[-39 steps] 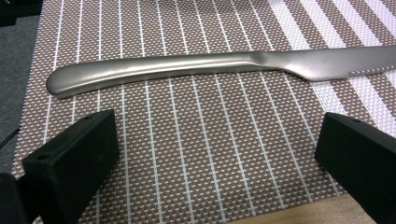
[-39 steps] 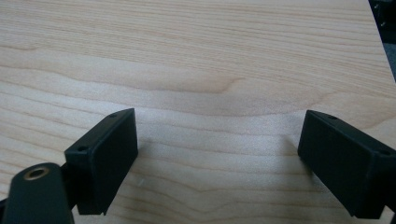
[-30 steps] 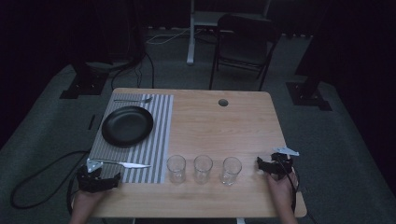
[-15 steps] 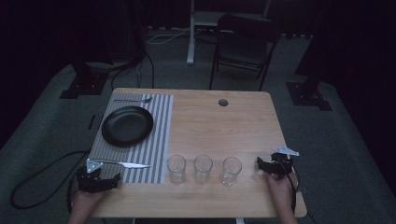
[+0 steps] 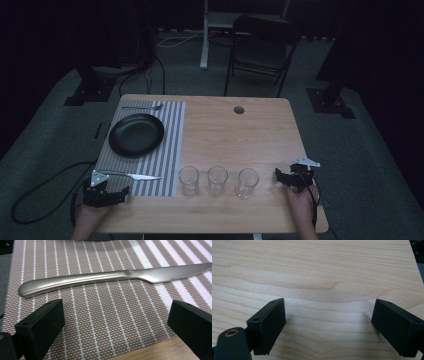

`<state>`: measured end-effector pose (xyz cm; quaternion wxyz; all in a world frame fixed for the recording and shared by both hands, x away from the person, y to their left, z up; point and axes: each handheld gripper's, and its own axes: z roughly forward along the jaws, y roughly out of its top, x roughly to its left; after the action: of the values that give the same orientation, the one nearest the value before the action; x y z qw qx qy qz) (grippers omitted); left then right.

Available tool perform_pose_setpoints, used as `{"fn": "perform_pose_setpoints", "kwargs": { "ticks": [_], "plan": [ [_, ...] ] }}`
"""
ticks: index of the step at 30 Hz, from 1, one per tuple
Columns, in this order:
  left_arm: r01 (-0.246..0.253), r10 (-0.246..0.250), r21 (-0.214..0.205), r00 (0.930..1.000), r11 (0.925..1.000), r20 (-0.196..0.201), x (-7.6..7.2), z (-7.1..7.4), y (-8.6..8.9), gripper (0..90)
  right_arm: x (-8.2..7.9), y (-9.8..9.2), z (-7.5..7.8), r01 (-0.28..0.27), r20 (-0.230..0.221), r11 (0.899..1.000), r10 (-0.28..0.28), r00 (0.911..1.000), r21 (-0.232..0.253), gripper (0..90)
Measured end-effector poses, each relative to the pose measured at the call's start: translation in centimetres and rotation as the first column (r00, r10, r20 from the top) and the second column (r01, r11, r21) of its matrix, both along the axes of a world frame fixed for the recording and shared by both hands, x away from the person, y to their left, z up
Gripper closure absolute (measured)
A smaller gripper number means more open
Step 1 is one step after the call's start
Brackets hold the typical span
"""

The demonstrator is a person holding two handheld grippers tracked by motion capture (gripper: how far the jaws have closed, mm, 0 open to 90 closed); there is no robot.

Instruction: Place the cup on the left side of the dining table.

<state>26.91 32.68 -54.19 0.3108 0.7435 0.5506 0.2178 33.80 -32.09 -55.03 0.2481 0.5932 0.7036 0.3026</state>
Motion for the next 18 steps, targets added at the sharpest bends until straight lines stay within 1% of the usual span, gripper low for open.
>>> {"fn": "perform_pose_setpoints", "kwargs": {
  "ticks": [1,2,3,4,5,7,9,10,11,14,15,16,17,18],
  "plan": [
    [0.001,-0.001,0.003,1.0,1.0,-0.001,0.0,0.0,-0.1,1.6,0.0,0.0,0.0,0.0,0.0,1.0,0.0,1.0,0.0,11.6],
    [0.011,-0.011,-0.006,0.9999,0.9999,-0.009,0.0,0.0,-0.1,1.6,0.0,0.0,0.0,0.0,0.0,1.0,0.0,1.0,0.0,11.6],
    [0.008,-0.008,-0.002,0.9999,1.0,-0.009,0.0,0.0,-0.2,1.6,0.0,0.0,0.0,0.0,0.0,1.0,0.0,1.0,0.0,11.6],
    [0.019,-0.019,-0.006,0.9997,0.9998,-0.013,0.0,0.1,-0.2,1.6,0.0,0.0,0.0,0.0,0.0,1.0,0.0,1.0,0.0,11.6],
    [0.024,-0.025,-0.011,0.9996,0.9996,-0.013,0.0,0.1,-0.3,1.6,0.0,0.0,0.0,0.0,0.0,1.0,0.0,1.0,0.0,11.6],
    [0.024,-0.024,-0.008,0.9996,0.9997,-0.012,0.0,0.2,-0.4,1.6,0.0,0.0,0.0,0.0,0.0,1.0,0.0,1.0,0.0,11.6],
    [0.046,-0.046,-0.003,0.9989,0.9989,-0.01,-0.1,0.3,-0.7,1.6,0.0,0.0,0.0,0.0,0.0,1.0,0.0,1.0,0.0,11.6],
    [0.057,-0.057,-0.008,0.9983,0.9983,-0.014,-0.1,0.3,-0.8,1.6,0.0,0.0,0.0,0.0,0.0,1.0,0.0,1.0,0.0,11.6],
    [0.056,-0.056,-0.004,0.9984,0.9984,-0.008,-0.1,0.4,-0.9,1.6,0.0,0.0,0.0,0.0,0.0,1.0,0.0,1.0,0.0,11.6],
    [0.064,-0.064,-0.015,0.998,0.9979,-0.004,-0.1,0.5,-1.2,1.7,0.0,0.0,0.0,0.0,0.0,1.0,0.0,1.0,0.0,11.6],
    [0.076,-0.076,-0.023,0.9971,0.9969,-0.004,-0.1,0.6,-1.2,1.7,0.0,0.0,0.0,0.0,0.0,1.0,0.0,1.0,0.0,11.6],
    [0.08,-0.08,-0.022,0.9968,0.9966,0.003,-0.1,0.7,-1.4,1.6,0.0,0.0,0.0,0.0,0.0,1.0,0.0,1.0,0.0,11.6],
    [0.085,-0.085,-0.022,0.9964,0.9962,0.0,-0.1,0.7,-1.5,1.7,0.0,0.0,0.0,0.0,0.0,1.0,0.0,1.0,0.0,11.6],
    [0.093,-0.093,-0.027,0.9957,0.9953,0.008,-0.2,0.8,-1.5,3.9,0.0,0.0,0.0,0.0,0.0,1.0,0.0,1.0,0.0,11.6]
  ]
}}
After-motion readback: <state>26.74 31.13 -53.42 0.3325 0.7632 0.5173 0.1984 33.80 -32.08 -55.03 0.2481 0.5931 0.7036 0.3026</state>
